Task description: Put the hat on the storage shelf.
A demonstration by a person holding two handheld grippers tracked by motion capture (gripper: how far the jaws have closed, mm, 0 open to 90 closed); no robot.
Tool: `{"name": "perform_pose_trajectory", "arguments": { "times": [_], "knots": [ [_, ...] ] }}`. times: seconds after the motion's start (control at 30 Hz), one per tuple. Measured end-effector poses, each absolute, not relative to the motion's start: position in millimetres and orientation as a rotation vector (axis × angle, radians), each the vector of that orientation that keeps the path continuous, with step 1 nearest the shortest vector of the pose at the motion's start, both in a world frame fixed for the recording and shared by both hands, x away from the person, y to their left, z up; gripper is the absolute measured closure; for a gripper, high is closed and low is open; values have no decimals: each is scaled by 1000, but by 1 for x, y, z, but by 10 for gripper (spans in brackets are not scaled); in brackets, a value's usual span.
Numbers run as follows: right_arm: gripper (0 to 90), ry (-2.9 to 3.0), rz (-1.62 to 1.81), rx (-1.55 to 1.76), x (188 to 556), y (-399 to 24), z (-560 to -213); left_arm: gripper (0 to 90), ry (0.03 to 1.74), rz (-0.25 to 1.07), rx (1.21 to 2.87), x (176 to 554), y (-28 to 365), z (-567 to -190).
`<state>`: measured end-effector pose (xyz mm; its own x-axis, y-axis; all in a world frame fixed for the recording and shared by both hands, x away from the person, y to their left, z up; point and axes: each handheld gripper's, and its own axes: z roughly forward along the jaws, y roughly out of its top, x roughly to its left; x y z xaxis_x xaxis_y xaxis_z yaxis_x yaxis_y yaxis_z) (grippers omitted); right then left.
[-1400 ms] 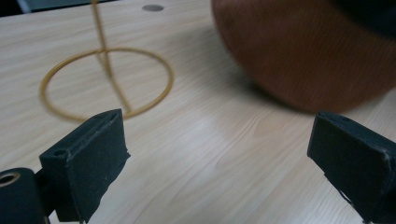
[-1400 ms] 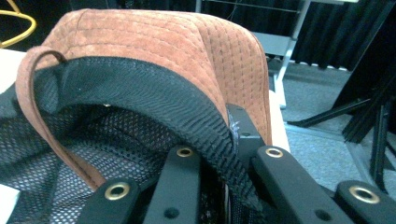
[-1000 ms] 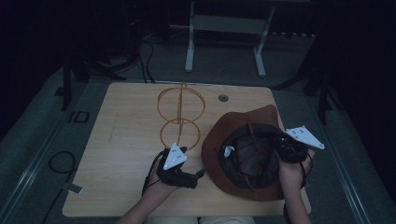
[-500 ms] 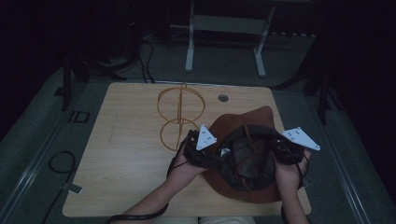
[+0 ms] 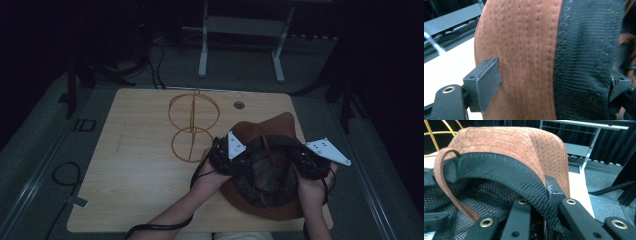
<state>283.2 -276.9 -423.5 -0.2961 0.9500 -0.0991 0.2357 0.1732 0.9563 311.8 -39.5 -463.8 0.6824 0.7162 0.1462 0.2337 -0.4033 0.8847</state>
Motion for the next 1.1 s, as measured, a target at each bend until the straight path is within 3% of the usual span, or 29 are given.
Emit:
{"name": "perform_pose_trajectory", "arguments": {
  "times": [0.2, 0.4, 0.47, 0.67, 0.9, 1.1],
  "knots": [
    [838, 1690, 1207, 1139, 276, -277, -421, 350, 811, 689, 1982, 315, -47, -466],
    [837, 1699, 1204, 1139, 270, -278, -422, 759, 834, 695, 1974, 318, -51, -465],
    [834, 1704, 1198, 1144, 269, -278, -424, 835, 830, 706, 1964, 318, -53, -464],
    [809, 1712, 1190, 1150, 264, -282, -427, 869, 813, 736, 1959, 319, -56, -459],
    [572, 1779, 1259, 1111, 253, -293, -427, 872, 804, 725, 1942, 318, -51, -452],
    [437, 1879, 1298, 1070, 237, -307, -422, 871, 769, 748, 1929, 311, -48, -444]
  ]
}}
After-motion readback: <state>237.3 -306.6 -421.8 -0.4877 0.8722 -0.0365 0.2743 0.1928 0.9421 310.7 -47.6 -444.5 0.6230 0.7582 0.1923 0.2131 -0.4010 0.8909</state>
